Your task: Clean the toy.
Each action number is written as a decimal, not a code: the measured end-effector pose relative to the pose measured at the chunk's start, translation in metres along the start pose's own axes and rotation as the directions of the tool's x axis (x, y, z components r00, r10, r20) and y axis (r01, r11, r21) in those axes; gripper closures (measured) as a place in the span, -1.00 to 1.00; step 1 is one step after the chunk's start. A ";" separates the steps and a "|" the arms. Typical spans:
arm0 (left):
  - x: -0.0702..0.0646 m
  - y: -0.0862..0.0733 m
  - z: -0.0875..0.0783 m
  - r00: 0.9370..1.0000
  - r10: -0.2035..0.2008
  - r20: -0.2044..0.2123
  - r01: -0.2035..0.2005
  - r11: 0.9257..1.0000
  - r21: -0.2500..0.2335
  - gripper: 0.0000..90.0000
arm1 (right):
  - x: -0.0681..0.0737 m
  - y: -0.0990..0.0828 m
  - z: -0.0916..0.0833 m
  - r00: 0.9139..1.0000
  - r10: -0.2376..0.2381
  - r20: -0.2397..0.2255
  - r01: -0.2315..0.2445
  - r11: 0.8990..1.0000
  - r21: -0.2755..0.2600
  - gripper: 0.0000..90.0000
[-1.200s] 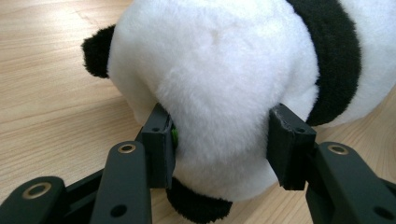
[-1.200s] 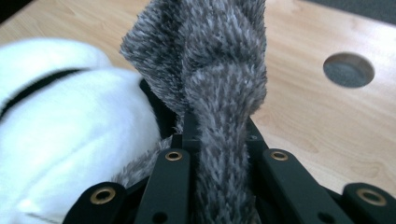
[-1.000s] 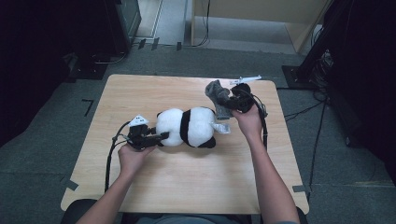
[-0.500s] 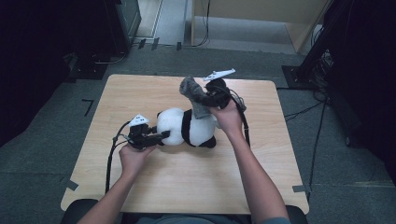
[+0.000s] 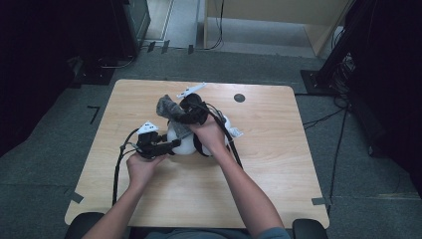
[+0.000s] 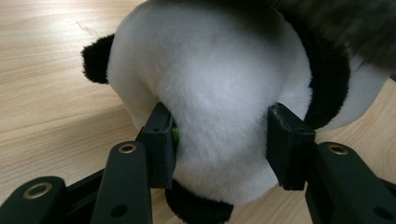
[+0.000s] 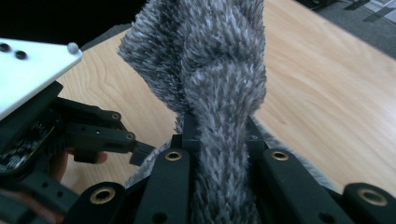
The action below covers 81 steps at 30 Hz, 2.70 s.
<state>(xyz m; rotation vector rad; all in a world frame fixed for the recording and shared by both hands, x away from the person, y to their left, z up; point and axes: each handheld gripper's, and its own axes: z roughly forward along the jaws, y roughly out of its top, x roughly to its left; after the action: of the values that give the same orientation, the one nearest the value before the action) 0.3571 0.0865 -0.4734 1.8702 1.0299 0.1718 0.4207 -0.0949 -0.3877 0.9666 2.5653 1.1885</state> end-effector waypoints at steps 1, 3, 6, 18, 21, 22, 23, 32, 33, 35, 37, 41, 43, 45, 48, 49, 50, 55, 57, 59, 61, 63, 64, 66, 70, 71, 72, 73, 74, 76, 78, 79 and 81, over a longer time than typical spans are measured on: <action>0.000 0.000 0.000 1.000 -0.002 -0.003 0.002 1.000 0.000 0.11 | 0.002 -0.001 0.005 1.000 -0.003 -0.005 0.003 1.000 0.011 0.77; 0.001 0.000 0.001 1.000 -0.013 -0.005 0.013 1.000 0.008 0.11 | 0.006 -0.004 0.014 1.000 -0.005 -0.012 0.006 0.999 0.034 0.77; 0.002 -0.001 0.001 1.000 -0.018 -0.003 0.018 1.000 0.018 0.12 | 0.009 -0.009 0.017 1.000 -0.024 0.003 0.023 0.999 0.038 0.77; 0.004 -0.002 0.002 1.000 -0.026 0.001 0.026 0.999 0.020 0.14 | -0.021 -0.031 -0.013 0.999 0.014 0.043 -0.016 0.999 0.039 0.77; 0.004 -0.002 0.002 1.000 -0.017 0.002 0.017 1.000 0.018 0.15 | -0.033 -0.041 -0.025 0.997 0.051 0.061 -0.053 0.998 0.029 0.77; 0.003 -0.002 0.002 1.000 -0.014 0.001 0.014 1.000 0.017 0.15 | -0.036 -0.044 -0.027 0.996 0.064 0.061 -0.065 0.998 0.022 0.77; 0.003 -0.002 0.002 1.000 -0.014 0.000 0.014 1.000 0.017 0.15 | -0.039 -0.045 -0.030 0.996 0.068 0.062 -0.070 0.997 0.019 0.77; 0.004 -0.002 0.002 1.000 -0.022 0.010 0.021 1.000 0.014 0.15 | -0.062 -0.054 -0.053 0.986 0.110 0.122 -0.110 0.994 -0.008 0.77; 0.004 -0.002 0.002 1.000 -0.020 0.010 0.020 1.000 0.014 0.15 | -0.066 -0.056 -0.057 0.984 0.119 0.129 -0.118 0.993 -0.014 0.77; 0.004 -0.002 0.002 1.000 -0.020 0.011 0.020 1.000 0.013 0.15 | -0.074 -0.060 -0.063 0.980 0.140 0.141 -0.139 0.990 -0.021 0.77; 0.004 -0.002 0.002 1.000 -0.024 0.012 0.024 1.000 0.012 0.15 | -0.082 -0.064 -0.067 0.976 0.157 0.153 -0.156 0.988 -0.024 0.77; 0.004 -0.003 0.002 1.000 -0.023 0.013 0.023 1.000 0.009 0.15 | -0.095 -0.072 -0.072 0.969 0.188 0.158 -0.187 0.982 -0.025 0.77; 0.004 -0.003 0.002 1.000 -0.024 0.014 0.024 1.000 0.008 0.15 | -0.100 -0.075 -0.072 0.968 0.198 0.152 -0.196 0.980 -0.029 0.77; 0.005 -0.003 0.002 1.000 -0.024 0.014 0.024 1.000 0.009 0.15 | -0.105 -0.078 -0.072 0.964 0.210 0.161 -0.210 0.978 -0.022 0.77; 0.005 -0.003 0.002 1.000 -0.022 0.016 0.022 1.000 0.009 0.15 | -0.116 -0.086 -0.069 0.958 0.249 0.141 -0.248 0.968 -0.027 0.78; 0.005 -0.003 0.002 1.000 -0.022 0.015 0.022 1.000 0.010 0.15 | -0.118 -0.089 -0.069 0.954 0.267 0.138 -0.266 0.964 -0.028 0.78; 0.005 -0.003 0.002 1.000 -0.021 0.015 0.021 1.000 0.010 0.15 | -0.120 -0.091 -0.069 0.953 0.271 0.138 -0.269 0.963 -0.028 0.78; 0.005 -0.004 0.002 1.000 -0.017 0.009 0.017 1.000 0.009 0.15 | -0.128 -0.107 -0.065 0.951 0.285 0.120 -0.284 0.958 -0.029 0.78; 0.005 -0.004 0.002 1.000 -0.017 0.011 0.017 1.000 0.005 0.15 | -0.131 -0.113 -0.066 0.943 0.314 0.108 -0.313 0.949 -0.027 0.78; 0.006 -0.005 0.002 1.000 -0.021 0.016 0.021 1.000 0.002 0.15 | -0.132 -0.117 -0.064 0.944 0.304 0.127 -0.306 0.952 -0.009 0.78; 0.007 -0.005 0.002 1.000 -0.020 0.018 0.020 1.000 -0.001 0.14 | -0.133 -0.121 -0.065 0.942 0.307 0.133 -0.310 0.951 0.001 0.78; 0.007 -0.005 0.002 1.000 -0.016 0.017 0.016 1.000 -0.001 0.14 | -0.134 -0.122 -0.068 0.941 0.314 0.127 -0.315 0.949 -0.011 0.78; 0.007 -0.005 0.002 1.000 -0.011 0.016 0.011 1.000 0.001 0.14 | -0.134 -0.122 -0.071 0.941 0.316 0.122 -0.316 0.949 -0.023 0.78; 0.007 -0.005 0.001 1.000 -0.011 0.015 0.011 1.000 0.001 0.14 | -0.131 -0.119 -0.077 0.943 0.309 0.126 -0.307 0.951 -0.034 0.78; 0.006 -0.005 0.001 1.000 -0.014 0.014 0.014 1.000 0.002 0.14 | -0.124 -0.108 -0.091 0.949 0.283 0.138 -0.277 0.959 -0.061 0.78; 0.006 -0.005 0.001 1.000 -0.014 0.014 0.014 1.000 0.002 0.14 | -0.122 -0.104 -0.095 0.951 0.276 0.139 -0.269 0.961 -0.069 0.78; 0.006 -0.005 0.001 1.000 -0.015 0.014 0.015 1.000 0.002 0.14 | -0.119 -0.101 -0.098 0.953 0.268 0.139 -0.259 0.963 -0.081 0.78; 0.006 -0.005 0.001 1.000 -0.015 0.014 0.015 1.000 0.002 0.13 | -0.116 -0.097 -0.101 0.956 0.261 0.136 -0.250 0.964 -0.092 0.78; 0.005 -0.005 0.001 1.000 -0.015 0.014 0.015 1.000 0.002 0.13 | -0.113 -0.093 -0.104 0.958 0.253 0.136 -0.243 0.966 -0.090 0.78; 0.005 -0.004 0.001 1.000 -0.015 0.012 0.015 1.000 0.001 0.13 | -0.106 -0.084 -0.108 0.963 0.230 0.141 -0.218 0.971 -0.095 0.78; 0.004 -0.004 0.000 1.000 -0.013 0.009 0.013 1.000 0.001 0.13 | -0.097 -0.076 -0.111 0.968 0.206 0.141 -0.192 0.976 -0.104 0.78; 0.004 -0.004 0.000 1.000 -0.013 0.008 0.013 1.000 0.002 0.13 | -0.093 -0.072 -0.111 0.971 0.197 0.134 -0.183 0.977 -0.111 0.78; 0.004 -0.003 0.000 1.000 -0.012 0.008 0.012 1.000 0.000 0.13 | -0.083 -0.064 -0.111 0.976 0.178 0.122 -0.165 0.980 -0.115 0.78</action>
<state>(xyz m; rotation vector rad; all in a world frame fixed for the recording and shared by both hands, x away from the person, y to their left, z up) 0.3573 0.0897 -0.4772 1.8625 1.0359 0.1571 0.4107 -0.2459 -0.3701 1.2197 2.3324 1.2419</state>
